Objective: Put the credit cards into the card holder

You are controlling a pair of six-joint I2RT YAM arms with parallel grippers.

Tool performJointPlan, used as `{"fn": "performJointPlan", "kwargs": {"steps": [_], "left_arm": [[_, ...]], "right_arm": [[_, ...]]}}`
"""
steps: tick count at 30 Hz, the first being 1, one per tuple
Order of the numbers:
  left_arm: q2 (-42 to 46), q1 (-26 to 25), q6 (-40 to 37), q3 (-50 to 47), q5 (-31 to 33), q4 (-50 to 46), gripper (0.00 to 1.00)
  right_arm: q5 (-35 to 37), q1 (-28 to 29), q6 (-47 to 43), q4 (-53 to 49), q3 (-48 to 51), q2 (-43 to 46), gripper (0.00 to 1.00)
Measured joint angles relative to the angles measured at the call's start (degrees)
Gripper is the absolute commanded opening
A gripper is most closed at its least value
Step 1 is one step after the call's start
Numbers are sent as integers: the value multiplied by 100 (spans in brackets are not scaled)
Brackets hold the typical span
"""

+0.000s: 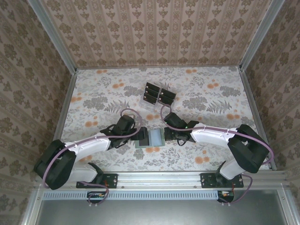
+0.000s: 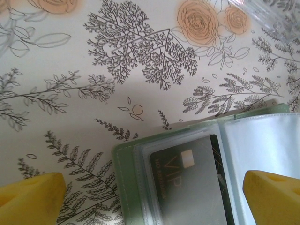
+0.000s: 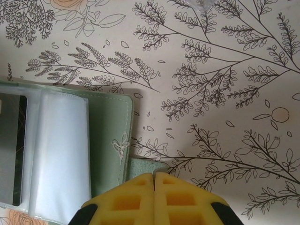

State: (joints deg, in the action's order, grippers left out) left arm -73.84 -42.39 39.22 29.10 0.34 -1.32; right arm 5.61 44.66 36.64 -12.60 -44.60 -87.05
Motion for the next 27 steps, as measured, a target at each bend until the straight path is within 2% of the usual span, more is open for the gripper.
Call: {"fn": "performJointPlan", "kwargs": {"steps": [19,27], "left_arm": [[-498,-350,24,79,195,341,100],[-529,-485,31,107,83,542,100]], "right_arm": [[-87,0,109,96,149,122,0],[-155,0,127,153,170,122,0]]}}
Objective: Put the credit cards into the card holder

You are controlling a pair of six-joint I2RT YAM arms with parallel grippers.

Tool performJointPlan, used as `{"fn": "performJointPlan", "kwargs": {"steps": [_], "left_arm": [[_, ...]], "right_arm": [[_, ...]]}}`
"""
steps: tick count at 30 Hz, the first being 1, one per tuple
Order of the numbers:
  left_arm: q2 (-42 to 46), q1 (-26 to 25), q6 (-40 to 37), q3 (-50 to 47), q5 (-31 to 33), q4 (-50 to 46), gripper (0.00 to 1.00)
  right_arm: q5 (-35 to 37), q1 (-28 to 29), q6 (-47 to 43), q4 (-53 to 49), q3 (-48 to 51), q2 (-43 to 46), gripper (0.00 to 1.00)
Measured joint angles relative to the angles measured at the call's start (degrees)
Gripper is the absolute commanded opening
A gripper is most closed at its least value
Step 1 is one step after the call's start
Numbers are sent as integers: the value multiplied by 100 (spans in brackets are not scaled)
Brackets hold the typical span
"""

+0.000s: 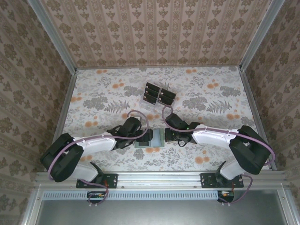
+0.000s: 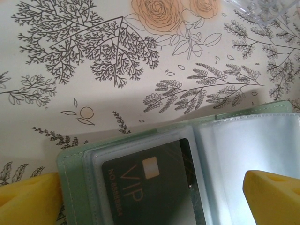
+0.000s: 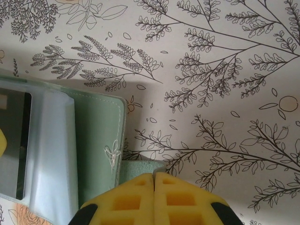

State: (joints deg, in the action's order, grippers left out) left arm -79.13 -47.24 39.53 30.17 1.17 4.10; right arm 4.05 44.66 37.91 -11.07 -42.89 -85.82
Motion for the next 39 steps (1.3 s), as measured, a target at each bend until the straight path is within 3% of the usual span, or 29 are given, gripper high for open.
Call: {"fn": "performJointPlan", "kwargs": {"steps": [15,16,18,20,27,32,39], "left_arm": [[800,-295,448,11,-59,420,100],[750,-321,470,31,-70,468,100],[535,-415,518,133,-107,584,100],[339,-501,557,240,-133,684,100],[-129,-785,601,516,-146,968,100],[-369,-935,682,702,-146,1169,100],[-439,-1213,743,780,-140,1246,100]], "right_arm": [[-44,-4,2,61,0,0,0],[-44,-7,2,61,0,0,7],[-48,-28,35,59,0,22,28],[-61,-72,37,46,2,103,36],[-35,-573,44,-153,328,1213,44],[-17,-1038,87,-341,686,2011,44],[-267,-1163,181,-444,1029,2280,47]]}}
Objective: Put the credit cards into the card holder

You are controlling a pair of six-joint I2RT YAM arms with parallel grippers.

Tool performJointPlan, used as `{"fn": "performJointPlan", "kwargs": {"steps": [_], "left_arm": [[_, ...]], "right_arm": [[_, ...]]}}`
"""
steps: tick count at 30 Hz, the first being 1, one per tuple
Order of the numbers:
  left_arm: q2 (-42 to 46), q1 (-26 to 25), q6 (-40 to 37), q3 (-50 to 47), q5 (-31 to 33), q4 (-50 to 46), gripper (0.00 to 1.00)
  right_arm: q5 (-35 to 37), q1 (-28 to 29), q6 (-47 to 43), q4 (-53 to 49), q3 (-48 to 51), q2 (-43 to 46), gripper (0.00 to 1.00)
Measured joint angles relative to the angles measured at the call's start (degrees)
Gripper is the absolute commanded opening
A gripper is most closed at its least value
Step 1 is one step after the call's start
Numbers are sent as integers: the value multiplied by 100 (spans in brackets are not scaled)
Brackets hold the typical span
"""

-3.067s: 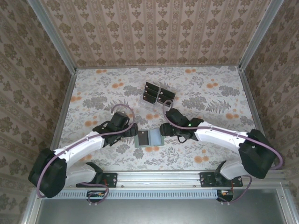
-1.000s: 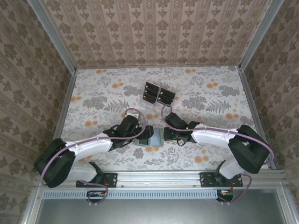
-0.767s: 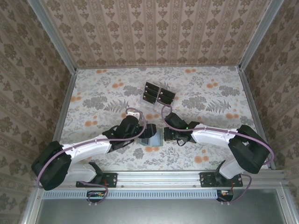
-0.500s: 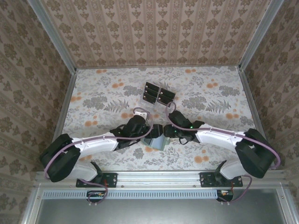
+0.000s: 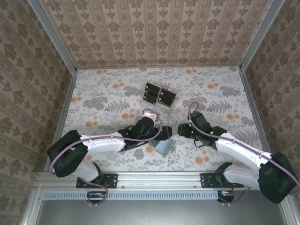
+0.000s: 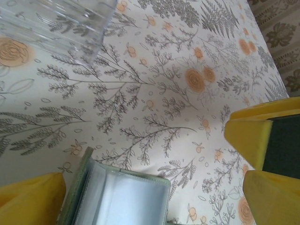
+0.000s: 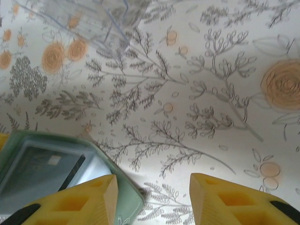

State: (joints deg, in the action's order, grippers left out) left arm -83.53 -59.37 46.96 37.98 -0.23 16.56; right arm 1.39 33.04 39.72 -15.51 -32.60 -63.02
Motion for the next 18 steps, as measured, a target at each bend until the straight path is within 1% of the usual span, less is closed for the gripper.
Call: {"fn": "performJointPlan", "kwargs": {"steps": [4,15,18], "left_arm": [[0,-94,4,0,31,-7,100],[33,-98,26,-68,219,-57,100],[52,-98,24,-76,251,-85,100]], "right_arm": [[-212,199,131,7,219,103,48],[-205,1744,728,-52,402,245,50],[-205,1963,874,-7,518,129,50]]}}
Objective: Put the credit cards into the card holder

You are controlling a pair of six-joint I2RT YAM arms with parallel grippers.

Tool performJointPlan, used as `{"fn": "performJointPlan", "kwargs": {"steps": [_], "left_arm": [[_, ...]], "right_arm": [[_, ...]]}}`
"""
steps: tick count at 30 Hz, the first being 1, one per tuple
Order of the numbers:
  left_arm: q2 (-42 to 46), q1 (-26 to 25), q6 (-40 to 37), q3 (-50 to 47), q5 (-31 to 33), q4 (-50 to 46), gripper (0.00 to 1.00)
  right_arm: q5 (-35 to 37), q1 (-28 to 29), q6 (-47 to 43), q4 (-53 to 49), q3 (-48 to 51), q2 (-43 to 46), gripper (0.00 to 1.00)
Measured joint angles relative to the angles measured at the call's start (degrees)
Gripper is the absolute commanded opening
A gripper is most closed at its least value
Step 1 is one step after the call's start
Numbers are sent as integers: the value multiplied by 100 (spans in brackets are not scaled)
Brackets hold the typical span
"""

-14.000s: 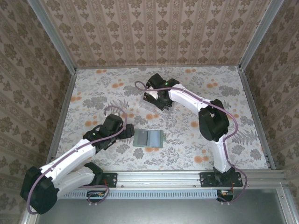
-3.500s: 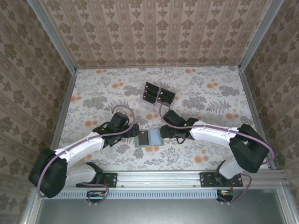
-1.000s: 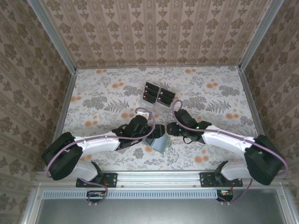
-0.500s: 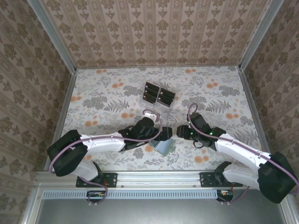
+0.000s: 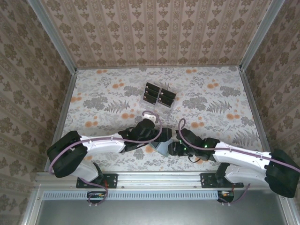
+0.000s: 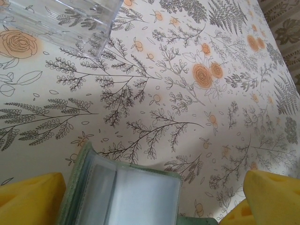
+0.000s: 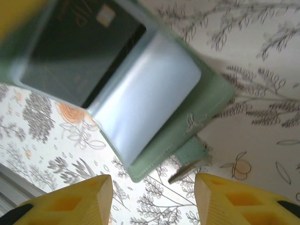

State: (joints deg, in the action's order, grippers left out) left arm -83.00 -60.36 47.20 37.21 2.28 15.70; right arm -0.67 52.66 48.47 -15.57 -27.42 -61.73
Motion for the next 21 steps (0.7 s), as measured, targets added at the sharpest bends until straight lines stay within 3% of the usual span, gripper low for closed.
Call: {"fn": "performJointPlan", "kwargs": {"steps": [10,17,21], "left_arm": [[210,0,-2,-127,74,-28,100],[262,0,-2,-210,72,-31,100],[328,0,-2,-234,72,-48,100]], "right_arm": [[109,87,122,219,-39,-807,46],[348,22,50,280,-177,-1180,17],[352,-225,-70,385,-223,-1263,7]]}}
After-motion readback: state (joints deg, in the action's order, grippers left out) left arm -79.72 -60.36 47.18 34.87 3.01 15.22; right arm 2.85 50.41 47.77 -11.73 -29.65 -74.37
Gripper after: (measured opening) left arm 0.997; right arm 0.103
